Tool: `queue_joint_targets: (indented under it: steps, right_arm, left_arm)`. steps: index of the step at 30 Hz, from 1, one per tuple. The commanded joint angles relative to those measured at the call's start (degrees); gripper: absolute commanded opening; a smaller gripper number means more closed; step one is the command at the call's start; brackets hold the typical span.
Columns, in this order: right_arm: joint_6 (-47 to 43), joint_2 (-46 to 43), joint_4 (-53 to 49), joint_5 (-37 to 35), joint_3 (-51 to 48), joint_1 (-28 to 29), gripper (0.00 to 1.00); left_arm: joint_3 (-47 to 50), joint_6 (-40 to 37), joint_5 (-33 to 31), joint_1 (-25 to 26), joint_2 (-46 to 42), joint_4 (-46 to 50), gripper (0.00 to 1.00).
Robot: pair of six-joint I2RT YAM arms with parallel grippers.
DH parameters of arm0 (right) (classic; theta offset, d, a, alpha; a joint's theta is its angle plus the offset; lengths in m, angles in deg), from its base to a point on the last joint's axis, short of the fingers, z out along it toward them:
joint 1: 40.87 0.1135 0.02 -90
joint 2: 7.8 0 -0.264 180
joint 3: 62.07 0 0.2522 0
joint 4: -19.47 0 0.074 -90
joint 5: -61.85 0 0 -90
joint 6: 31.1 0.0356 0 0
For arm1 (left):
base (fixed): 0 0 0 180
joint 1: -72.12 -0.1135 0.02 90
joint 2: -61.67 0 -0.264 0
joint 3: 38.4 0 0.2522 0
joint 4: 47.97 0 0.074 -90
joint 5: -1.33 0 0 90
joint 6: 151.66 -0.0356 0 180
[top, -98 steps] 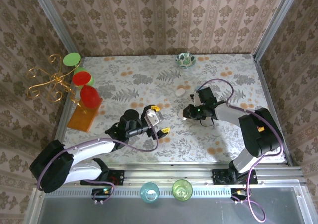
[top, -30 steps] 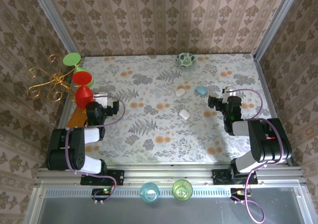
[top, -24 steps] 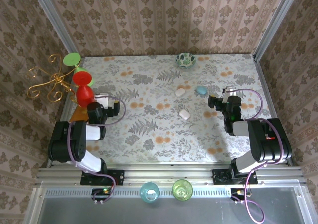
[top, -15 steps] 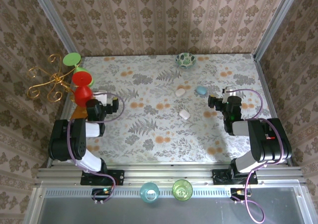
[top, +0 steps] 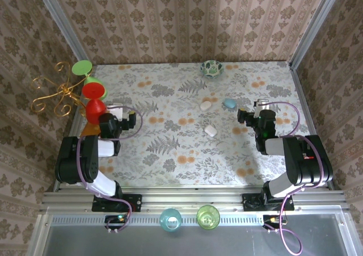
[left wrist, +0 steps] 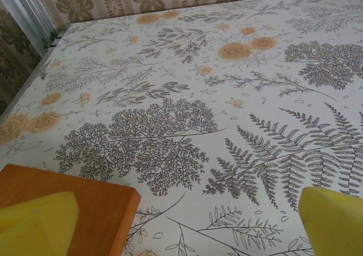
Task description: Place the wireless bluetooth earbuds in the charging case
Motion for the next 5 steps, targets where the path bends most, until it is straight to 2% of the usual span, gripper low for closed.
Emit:
queue_joint_targets:
  steps: [1,5]
  right_arm:
    - [-1.14,0.58,1.87,0.69,0.25,-0.25,1.00]
    - [-1.18,0.37,2.83,0.78,-0.35,-0.25,1.00]
  left_arm:
    - [-0.86,0.40,-0.50,0.17,0.16,0.13,1.00]
    - [-0.83,0.56,-0.37,-0.01,0.19,-0.01,1.00]
